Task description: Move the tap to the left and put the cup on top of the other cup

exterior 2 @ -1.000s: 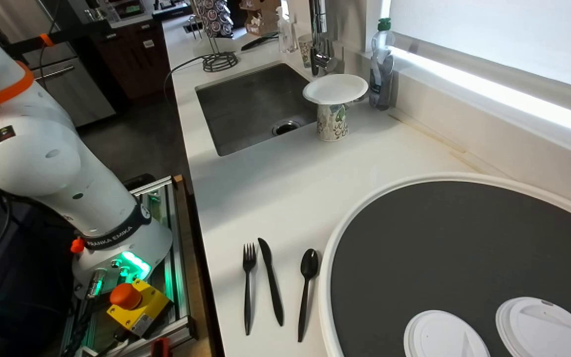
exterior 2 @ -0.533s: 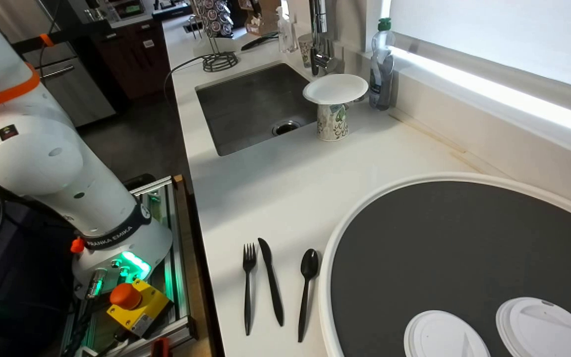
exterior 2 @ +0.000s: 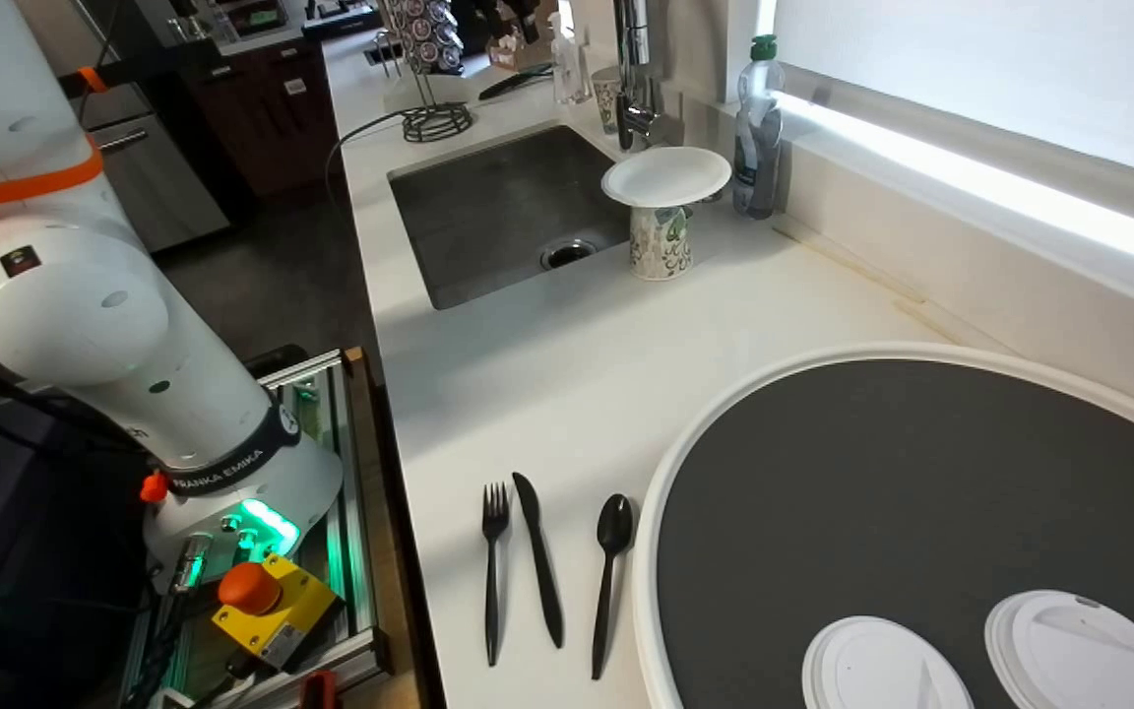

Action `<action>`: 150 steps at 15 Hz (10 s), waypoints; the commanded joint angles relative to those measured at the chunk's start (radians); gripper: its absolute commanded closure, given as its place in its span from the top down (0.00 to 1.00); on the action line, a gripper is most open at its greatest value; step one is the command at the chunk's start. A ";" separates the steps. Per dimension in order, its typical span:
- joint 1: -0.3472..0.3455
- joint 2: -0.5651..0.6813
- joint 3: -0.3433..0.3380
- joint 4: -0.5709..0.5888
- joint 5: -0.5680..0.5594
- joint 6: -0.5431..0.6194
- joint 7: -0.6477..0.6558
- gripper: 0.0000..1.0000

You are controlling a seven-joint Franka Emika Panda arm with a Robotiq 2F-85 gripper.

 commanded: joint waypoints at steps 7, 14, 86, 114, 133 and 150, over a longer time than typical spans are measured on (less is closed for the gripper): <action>0.143 0.181 -0.096 0.142 -0.108 0.115 0.199 1.00; 0.220 0.260 -0.157 0.239 -0.170 0.019 0.346 1.00; 0.388 0.602 -0.388 0.622 -0.290 -0.040 1.217 0.00; 0.127 0.042 -0.196 0.071 -0.055 0.249 0.499 0.01; -0.172 -0.475 -0.153 -0.375 0.106 -0.009 0.053 0.01; -0.301 -0.565 -0.149 -0.451 0.101 -0.043 0.073 0.01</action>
